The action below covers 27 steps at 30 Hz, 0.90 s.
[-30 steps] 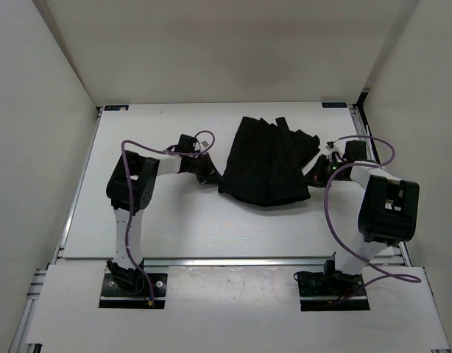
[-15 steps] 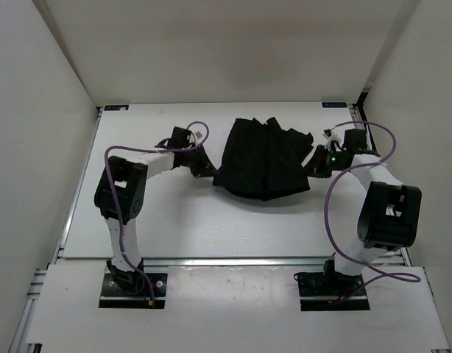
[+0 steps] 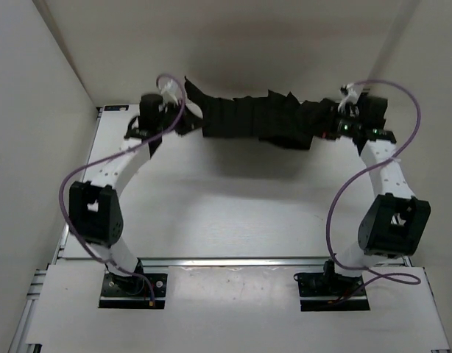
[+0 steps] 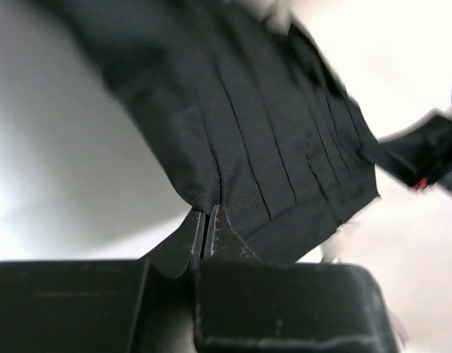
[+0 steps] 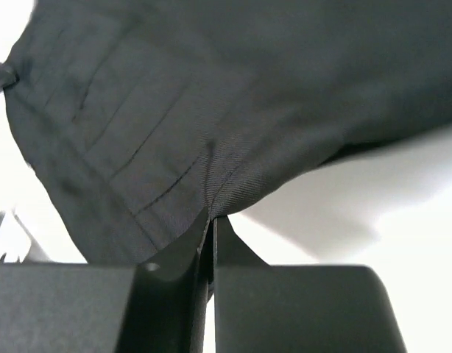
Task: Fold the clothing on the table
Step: Flatten the skirt out
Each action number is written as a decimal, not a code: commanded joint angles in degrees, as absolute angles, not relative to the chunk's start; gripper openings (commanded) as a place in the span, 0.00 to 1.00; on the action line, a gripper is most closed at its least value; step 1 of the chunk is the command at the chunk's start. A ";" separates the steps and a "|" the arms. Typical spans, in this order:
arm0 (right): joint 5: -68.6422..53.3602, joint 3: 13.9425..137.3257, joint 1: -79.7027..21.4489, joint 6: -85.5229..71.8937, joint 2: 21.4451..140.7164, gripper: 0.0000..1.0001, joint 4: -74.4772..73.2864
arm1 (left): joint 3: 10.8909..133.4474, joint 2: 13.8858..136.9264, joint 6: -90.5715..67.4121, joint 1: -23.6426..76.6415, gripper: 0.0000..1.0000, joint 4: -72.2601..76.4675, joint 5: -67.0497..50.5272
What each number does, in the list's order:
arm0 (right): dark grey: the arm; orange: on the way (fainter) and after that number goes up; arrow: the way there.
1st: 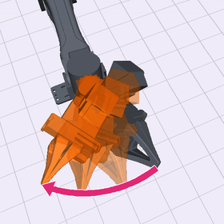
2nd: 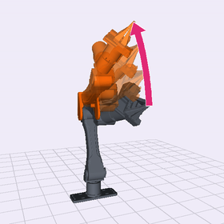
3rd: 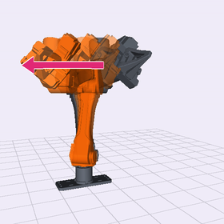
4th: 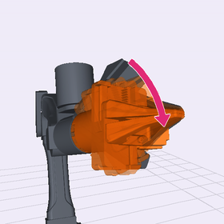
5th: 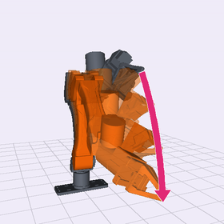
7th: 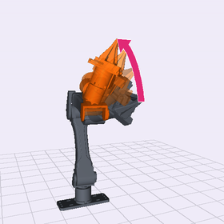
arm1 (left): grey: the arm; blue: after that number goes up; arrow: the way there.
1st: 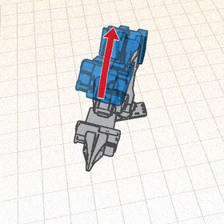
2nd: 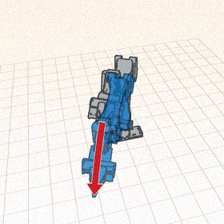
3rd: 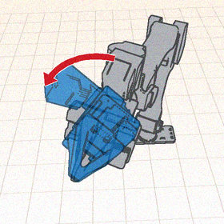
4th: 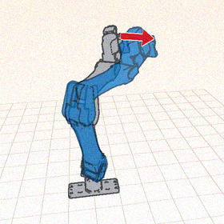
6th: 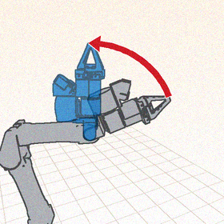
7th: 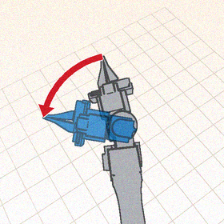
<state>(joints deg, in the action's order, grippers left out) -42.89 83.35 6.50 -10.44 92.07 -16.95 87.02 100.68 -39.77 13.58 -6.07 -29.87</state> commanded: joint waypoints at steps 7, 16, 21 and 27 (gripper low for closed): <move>-33.77 41.16 6.06 -0.79 74.37 0.34 -30.14 | 29.20 80.87 -40.61 20.57 0.53 0.53 -30.85; -26.98 38.84 9.67 2.01 65.47 0.99 -36.46 | 23.20 60.67 -40.08 15.56 0.98 -7.82 -26.28; -24.87 41.13 8.00 5.09 67.41 0.90 -39.82 | 24.17 62.82 -39.28 19.67 0.99 -10.98 -29.17; -22.50 40.96 7.82 4.48 68.46 0.54 -39.55 | 26.37 71.61 -40.51 22.50 0.98 -5.20 -29.78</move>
